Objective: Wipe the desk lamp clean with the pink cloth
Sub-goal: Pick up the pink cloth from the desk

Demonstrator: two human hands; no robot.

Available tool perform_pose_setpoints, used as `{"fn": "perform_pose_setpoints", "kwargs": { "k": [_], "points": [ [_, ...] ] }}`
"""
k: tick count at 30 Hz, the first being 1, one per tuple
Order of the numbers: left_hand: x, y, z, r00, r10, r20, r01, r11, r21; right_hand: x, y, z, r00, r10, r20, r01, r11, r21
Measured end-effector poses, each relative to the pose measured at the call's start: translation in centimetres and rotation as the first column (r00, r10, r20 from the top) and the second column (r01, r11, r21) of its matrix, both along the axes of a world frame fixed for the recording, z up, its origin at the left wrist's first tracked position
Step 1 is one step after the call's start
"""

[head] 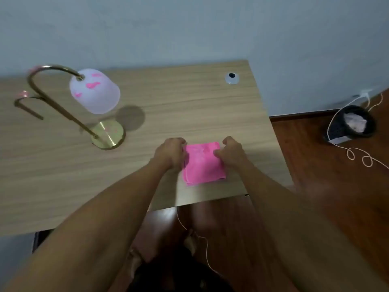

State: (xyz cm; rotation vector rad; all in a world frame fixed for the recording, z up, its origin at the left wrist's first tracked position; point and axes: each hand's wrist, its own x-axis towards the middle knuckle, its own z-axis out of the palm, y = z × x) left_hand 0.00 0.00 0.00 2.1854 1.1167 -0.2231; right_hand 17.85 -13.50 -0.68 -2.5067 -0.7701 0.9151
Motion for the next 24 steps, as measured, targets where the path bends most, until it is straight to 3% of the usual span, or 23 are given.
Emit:
{"fn": "perform_pose_setpoints", "kwargs": {
  "k": [3,8,13,17,24],
  "points": [
    [0.5,-0.4,-0.8,1.0,0.03,0.005,-0.03,1.0,-0.001,0.0,0.6,-0.6,0.989,-0.103,-0.102,0.106,0.994,0.024],
    [0.7,-0.4,-1.5,0.996,0.089,0.015,-0.088,0.995,-0.039,0.0,1.9,-1.0,0.948,-0.13,-0.291,0.146,0.989,0.031],
    [0.5,-0.7,-2.0,0.964,0.213,0.158,-0.193,0.972,-0.131,-0.6,2.4,1.5,0.772,-0.116,-0.625,0.257,0.956,0.14],
    [0.5,-0.6,1.3,0.866,0.453,0.212,-0.317,0.825,-0.469,-0.4,2.7,3.9,0.586,-0.104,-0.803,0.356,0.924,0.14],
    [0.0,3.2,9.9,0.726,0.633,0.269,-0.339,0.669,-0.661,-0.3,4.1,9.5,0.466,0.103,-0.879,0.309,0.912,0.27]
  ]
}}
